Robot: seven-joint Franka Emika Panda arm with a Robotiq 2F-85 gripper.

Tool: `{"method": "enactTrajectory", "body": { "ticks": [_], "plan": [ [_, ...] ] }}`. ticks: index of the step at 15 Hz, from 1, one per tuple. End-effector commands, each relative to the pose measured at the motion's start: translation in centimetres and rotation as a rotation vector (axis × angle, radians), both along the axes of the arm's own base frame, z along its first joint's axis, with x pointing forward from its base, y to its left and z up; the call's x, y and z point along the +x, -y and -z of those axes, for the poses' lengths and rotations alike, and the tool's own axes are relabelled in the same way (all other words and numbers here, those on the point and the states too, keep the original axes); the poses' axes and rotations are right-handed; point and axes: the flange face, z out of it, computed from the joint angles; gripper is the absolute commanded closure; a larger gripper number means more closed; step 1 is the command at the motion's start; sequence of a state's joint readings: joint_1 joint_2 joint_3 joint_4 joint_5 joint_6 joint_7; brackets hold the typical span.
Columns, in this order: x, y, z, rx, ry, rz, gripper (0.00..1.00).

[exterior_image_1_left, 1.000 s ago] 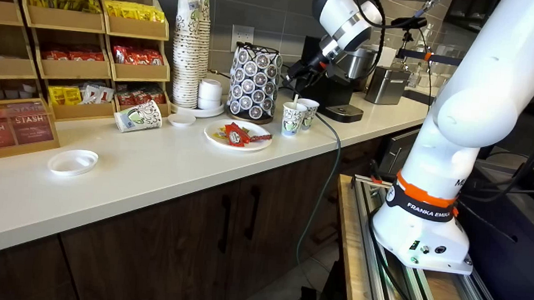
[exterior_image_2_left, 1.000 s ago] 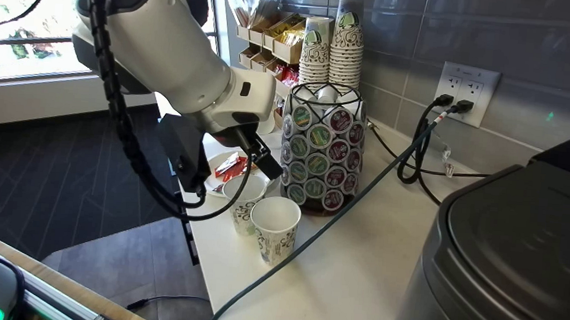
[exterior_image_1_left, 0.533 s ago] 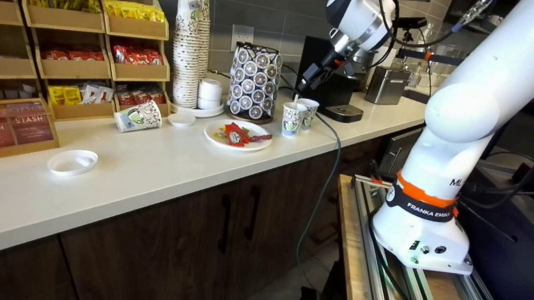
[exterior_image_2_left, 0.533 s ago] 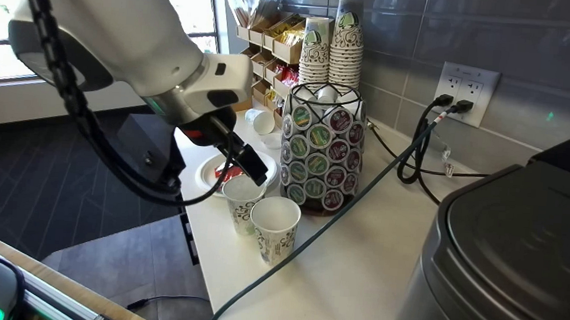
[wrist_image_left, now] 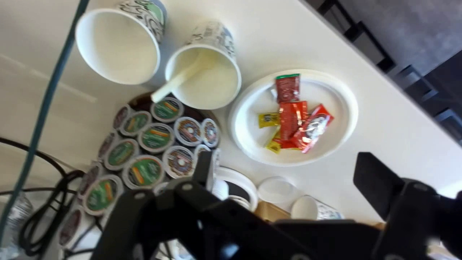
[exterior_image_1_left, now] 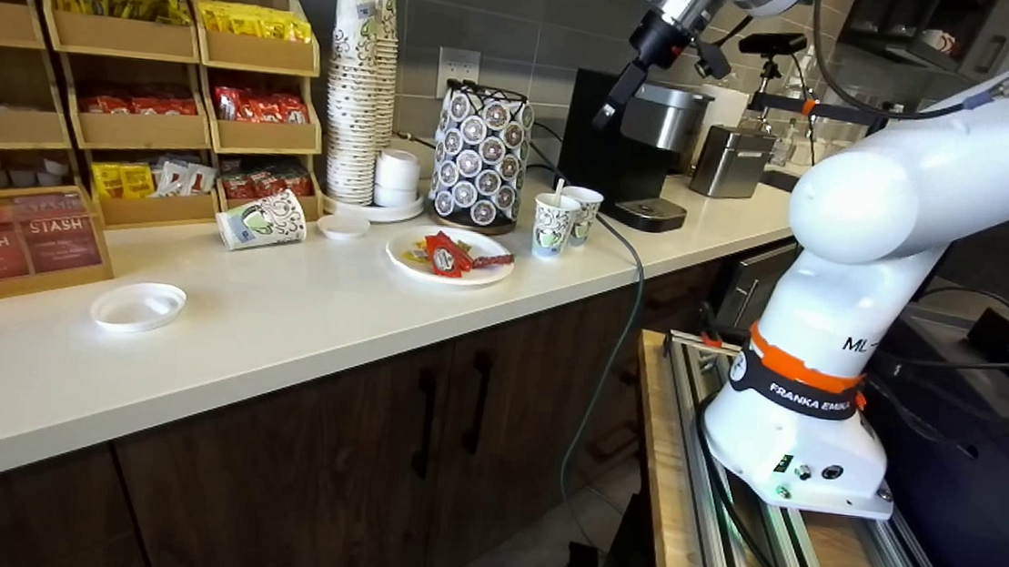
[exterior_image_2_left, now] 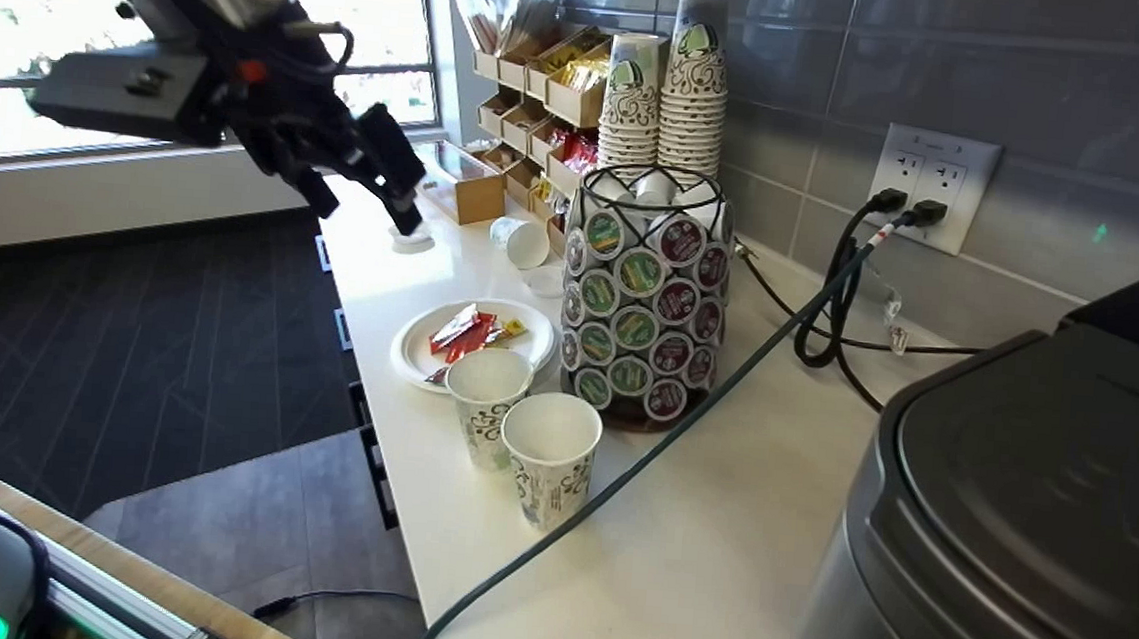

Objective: Put the plastic spoon in the paper cup on the left

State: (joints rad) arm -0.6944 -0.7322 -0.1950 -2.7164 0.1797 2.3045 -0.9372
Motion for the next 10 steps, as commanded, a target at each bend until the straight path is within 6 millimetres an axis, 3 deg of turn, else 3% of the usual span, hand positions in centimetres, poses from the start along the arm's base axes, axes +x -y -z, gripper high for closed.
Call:
{"method": "enactTrajectory", "body": {
  "ticks": [1, 3, 4, 6, 10],
  "plan": [
    [-1.9, -4.3, -5.2, 0.035, 0.017, -0.202, 0.00],
    [-1.9, -5.4, -7.3, 0.070, 0.035, -0.310, 0.00],
    [-1.4, -4.6, -6.0, 0.053, 0.024, -0.216, 0.00],
    [-1.9, -5.5, -7.7, 0.065, 0.055, -0.275, 0.00],
    [-1.8, -5.5, -7.6, 0.071, 0.057, -0.289, 0.00]
  ]
}}
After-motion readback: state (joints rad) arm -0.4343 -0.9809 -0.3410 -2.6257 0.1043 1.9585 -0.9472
